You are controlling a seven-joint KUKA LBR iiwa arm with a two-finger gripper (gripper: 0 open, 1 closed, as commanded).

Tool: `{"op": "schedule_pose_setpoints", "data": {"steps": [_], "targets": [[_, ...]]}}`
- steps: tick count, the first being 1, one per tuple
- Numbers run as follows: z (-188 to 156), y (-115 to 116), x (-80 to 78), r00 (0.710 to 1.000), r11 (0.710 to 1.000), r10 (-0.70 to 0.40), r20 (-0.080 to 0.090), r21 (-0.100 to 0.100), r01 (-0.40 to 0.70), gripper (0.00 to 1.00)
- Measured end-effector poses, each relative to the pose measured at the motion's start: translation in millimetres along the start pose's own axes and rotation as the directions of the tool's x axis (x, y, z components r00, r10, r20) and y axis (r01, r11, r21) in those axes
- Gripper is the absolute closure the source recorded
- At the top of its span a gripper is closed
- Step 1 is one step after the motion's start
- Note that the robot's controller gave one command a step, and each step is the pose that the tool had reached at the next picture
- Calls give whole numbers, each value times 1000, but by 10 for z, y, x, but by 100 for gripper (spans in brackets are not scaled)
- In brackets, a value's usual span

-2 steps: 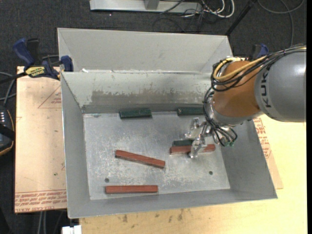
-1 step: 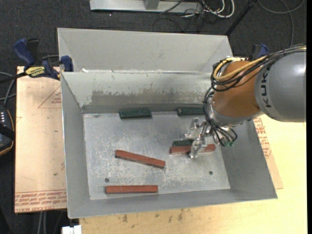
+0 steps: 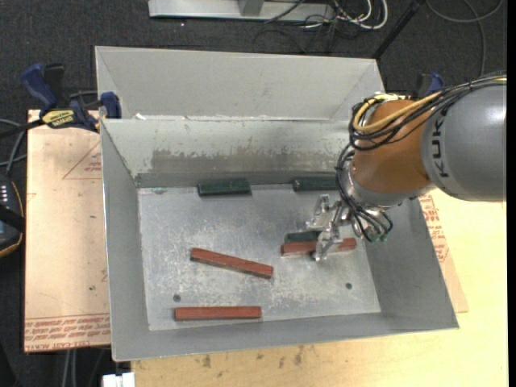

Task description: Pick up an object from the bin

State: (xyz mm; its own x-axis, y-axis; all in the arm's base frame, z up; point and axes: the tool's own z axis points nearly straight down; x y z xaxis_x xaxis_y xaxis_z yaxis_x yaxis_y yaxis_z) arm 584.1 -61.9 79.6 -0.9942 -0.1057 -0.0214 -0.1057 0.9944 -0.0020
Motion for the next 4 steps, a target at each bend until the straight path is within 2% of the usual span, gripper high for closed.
{"op": "schedule_pose_setpoints", "data": {"steps": [2, 4], "targets": [[-199, 10, 40, 1000, 1000, 0, -22, -3, 0, 100], [-448, 8, 16, 1000, 1000, 1, -17, -2, -1, 100]]}}
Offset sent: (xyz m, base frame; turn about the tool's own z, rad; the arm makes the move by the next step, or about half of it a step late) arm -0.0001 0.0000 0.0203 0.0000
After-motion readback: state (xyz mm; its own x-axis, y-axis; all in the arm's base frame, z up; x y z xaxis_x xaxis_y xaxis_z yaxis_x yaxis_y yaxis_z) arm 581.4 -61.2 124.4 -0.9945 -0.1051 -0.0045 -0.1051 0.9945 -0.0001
